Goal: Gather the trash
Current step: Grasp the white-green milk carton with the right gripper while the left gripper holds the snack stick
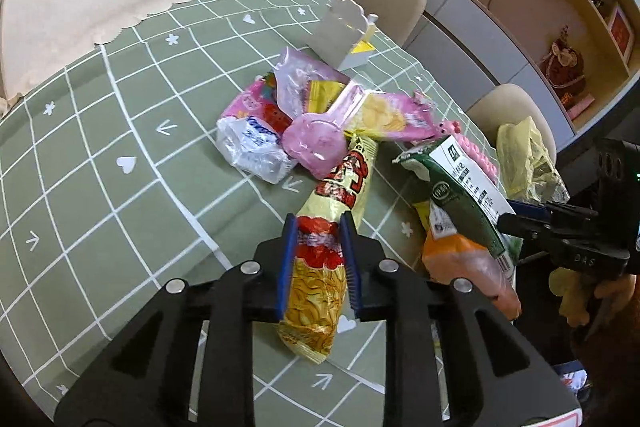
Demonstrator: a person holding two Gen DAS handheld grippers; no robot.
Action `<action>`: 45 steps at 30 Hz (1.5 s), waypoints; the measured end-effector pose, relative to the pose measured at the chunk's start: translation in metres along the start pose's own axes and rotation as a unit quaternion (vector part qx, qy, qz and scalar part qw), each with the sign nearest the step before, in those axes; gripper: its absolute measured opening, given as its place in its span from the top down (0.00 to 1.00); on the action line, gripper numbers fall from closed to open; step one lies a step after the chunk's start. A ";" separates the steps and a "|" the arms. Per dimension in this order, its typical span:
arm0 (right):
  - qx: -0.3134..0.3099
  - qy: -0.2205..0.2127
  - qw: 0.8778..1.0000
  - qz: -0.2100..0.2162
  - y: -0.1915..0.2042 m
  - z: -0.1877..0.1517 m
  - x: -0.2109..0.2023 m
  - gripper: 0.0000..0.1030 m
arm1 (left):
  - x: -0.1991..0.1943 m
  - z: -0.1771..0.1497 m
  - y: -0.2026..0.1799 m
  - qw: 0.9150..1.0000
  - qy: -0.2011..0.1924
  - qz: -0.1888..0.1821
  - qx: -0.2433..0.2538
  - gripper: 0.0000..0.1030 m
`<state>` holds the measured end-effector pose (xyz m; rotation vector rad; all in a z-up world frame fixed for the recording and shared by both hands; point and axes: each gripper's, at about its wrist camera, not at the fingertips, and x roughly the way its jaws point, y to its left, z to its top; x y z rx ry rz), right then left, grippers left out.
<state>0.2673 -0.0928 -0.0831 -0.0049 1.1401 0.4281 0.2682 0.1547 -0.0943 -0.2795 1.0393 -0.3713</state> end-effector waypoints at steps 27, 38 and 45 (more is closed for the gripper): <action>-0.027 0.016 0.996 -0.081 0.006 0.045 0.036 0.53 | -0.008 -0.002 -0.002 1.000 -0.006 0.004 0.028 0.62; 0.029 0.041 0.998 -0.045 -0.030 0.032 0.039 0.45 | -0.010 -0.001 -0.010 0.998 -0.001 0.003 0.062 0.61; 0.000 0.002 0.999 -0.041 -0.019 0.014 0.011 0.51 | -0.005 -0.002 -0.021 0.996 0.013 0.001 0.090 0.61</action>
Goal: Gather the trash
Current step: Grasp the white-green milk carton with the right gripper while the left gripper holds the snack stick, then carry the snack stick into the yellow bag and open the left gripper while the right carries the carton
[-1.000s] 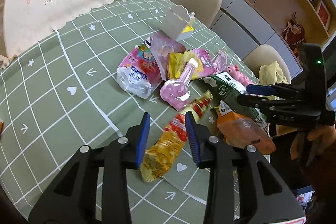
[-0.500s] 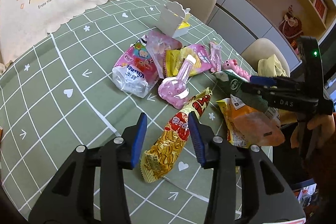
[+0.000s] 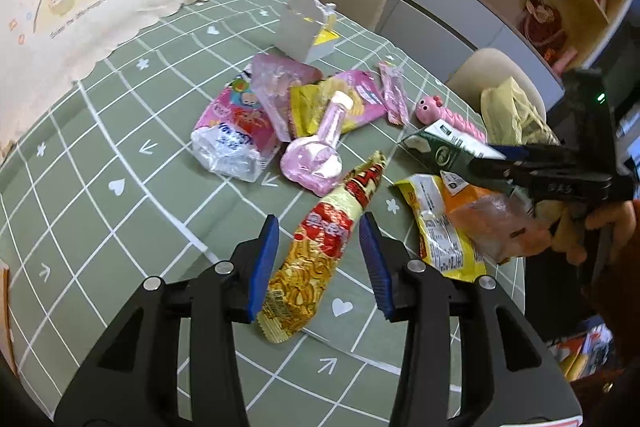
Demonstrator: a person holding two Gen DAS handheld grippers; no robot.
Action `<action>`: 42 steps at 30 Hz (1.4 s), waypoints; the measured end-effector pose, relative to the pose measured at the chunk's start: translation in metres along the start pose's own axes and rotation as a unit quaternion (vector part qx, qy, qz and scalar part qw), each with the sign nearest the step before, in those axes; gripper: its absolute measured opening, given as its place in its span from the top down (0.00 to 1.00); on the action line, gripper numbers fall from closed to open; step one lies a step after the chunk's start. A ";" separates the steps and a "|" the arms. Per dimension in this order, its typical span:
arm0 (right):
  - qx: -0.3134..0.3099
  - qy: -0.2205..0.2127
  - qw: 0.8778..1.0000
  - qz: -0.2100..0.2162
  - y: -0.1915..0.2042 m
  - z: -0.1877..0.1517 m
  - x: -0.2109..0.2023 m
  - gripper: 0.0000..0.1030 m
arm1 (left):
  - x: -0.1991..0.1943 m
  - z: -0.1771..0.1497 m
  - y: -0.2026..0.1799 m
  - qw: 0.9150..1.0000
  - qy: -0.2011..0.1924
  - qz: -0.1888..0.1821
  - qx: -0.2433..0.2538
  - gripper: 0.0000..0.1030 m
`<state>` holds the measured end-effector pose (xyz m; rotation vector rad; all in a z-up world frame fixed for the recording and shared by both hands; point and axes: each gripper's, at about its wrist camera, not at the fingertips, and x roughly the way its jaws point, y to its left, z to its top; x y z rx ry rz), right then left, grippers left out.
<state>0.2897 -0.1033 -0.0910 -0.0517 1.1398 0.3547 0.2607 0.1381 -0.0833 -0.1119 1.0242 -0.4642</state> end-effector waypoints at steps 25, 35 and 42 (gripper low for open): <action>0.057 -0.202 0.978 -0.006 -0.014 -0.068 -0.160 0.51 | -0.058 0.024 -0.078 0.997 -0.061 0.042 0.024 0.83; 0.049 -0.262 0.964 -0.017 -0.034 -0.074 -0.210 0.51 | -0.102 0.058 -0.133 0.990 -0.141 -0.003 -0.002 0.83; 0.049 -0.295 0.953 -0.048 -0.076 -0.075 -0.249 0.51 | -0.097 0.088 -0.191 0.985 -0.169 -0.033 0.008 0.82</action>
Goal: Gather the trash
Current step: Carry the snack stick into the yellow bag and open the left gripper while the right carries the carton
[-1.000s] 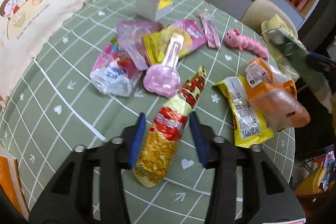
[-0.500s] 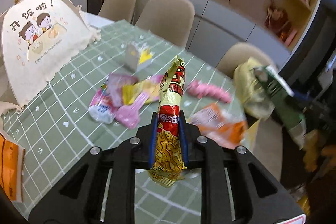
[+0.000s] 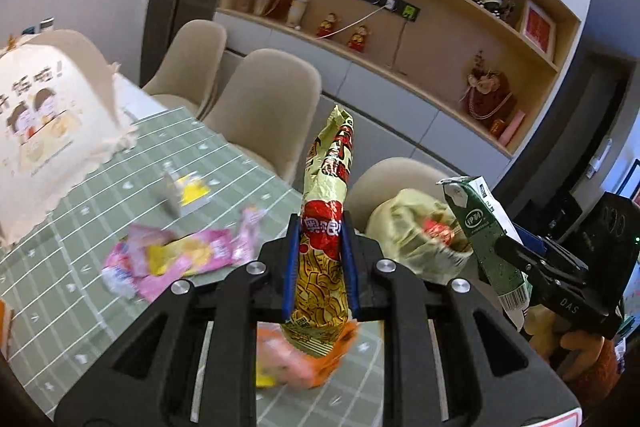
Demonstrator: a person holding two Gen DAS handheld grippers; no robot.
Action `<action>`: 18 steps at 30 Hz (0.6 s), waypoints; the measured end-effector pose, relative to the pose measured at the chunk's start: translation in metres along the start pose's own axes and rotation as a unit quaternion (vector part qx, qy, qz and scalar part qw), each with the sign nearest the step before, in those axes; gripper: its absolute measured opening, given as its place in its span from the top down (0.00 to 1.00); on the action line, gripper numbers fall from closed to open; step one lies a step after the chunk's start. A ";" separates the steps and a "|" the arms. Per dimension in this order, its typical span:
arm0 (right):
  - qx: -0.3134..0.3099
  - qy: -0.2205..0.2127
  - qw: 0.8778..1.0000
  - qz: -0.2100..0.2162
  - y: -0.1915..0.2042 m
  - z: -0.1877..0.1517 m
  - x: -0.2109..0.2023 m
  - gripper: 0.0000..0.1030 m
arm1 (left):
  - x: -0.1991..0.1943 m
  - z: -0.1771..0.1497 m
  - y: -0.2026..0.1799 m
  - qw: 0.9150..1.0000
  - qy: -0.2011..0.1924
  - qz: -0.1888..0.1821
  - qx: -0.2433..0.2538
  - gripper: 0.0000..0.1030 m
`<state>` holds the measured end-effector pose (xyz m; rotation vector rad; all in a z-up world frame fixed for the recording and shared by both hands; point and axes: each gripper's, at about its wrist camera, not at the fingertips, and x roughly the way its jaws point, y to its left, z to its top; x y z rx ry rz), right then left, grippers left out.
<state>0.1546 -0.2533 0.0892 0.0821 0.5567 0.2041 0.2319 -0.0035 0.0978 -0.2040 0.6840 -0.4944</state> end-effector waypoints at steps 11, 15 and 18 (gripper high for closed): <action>0.030 -0.052 0.994 -0.086 -0.113 0.020 -0.042 0.51 | 0.091 0.036 -0.105 0.997 0.013 -0.072 0.037 0.82; 0.048 -0.056 0.990 -0.117 -0.158 0.017 -0.055 0.51 | 0.141 0.037 -0.144 0.992 0.043 -0.108 0.050 0.82; 0.063 -0.056 0.987 -0.140 -0.191 0.013 -0.061 0.51 | 0.181 0.031 -0.171 0.988 0.081 -0.118 0.064 0.82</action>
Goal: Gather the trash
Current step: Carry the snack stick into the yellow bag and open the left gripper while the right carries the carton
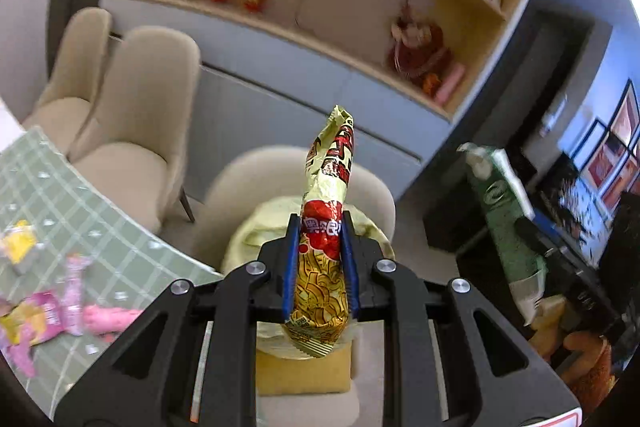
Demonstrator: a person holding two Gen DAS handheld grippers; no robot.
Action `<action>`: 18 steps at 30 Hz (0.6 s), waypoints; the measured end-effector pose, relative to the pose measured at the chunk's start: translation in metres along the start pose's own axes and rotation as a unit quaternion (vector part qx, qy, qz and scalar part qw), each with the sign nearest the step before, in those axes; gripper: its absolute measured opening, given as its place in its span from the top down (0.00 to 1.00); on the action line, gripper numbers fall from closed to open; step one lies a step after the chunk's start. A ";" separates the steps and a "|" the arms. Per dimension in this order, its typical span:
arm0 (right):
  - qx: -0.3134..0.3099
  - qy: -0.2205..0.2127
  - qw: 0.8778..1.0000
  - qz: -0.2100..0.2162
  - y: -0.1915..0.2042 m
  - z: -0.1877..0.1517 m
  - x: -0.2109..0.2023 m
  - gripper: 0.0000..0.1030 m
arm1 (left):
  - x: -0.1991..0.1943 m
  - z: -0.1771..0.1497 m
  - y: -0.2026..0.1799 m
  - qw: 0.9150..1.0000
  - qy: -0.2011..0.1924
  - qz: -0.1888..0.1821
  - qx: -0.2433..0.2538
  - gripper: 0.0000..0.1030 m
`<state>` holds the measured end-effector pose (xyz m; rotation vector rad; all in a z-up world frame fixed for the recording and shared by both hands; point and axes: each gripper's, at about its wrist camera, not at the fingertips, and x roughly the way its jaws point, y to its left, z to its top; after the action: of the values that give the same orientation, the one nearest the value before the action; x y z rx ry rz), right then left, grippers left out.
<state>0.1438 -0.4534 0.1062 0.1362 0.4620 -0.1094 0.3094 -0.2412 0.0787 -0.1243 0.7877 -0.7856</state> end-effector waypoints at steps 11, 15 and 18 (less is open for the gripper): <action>0.057 0.022 0.998 -0.031 -0.084 -0.011 0.033 0.51 | 0.130 -0.008 -0.031 0.994 0.104 0.010 -0.002 0.82; 0.061 0.035 0.997 -0.029 -0.093 -0.014 0.051 0.51 | 0.155 -0.008 -0.028 0.992 0.125 0.030 -0.014 0.82; 0.061 0.043 0.997 -0.027 -0.096 -0.017 0.060 0.51 | 0.167 -0.011 -0.026 0.990 0.134 0.037 -0.018 0.82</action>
<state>0.1769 -0.5499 0.0536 0.2492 0.5445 -0.1848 0.3606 -0.3708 -0.0173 -0.0215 1.0559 -0.7264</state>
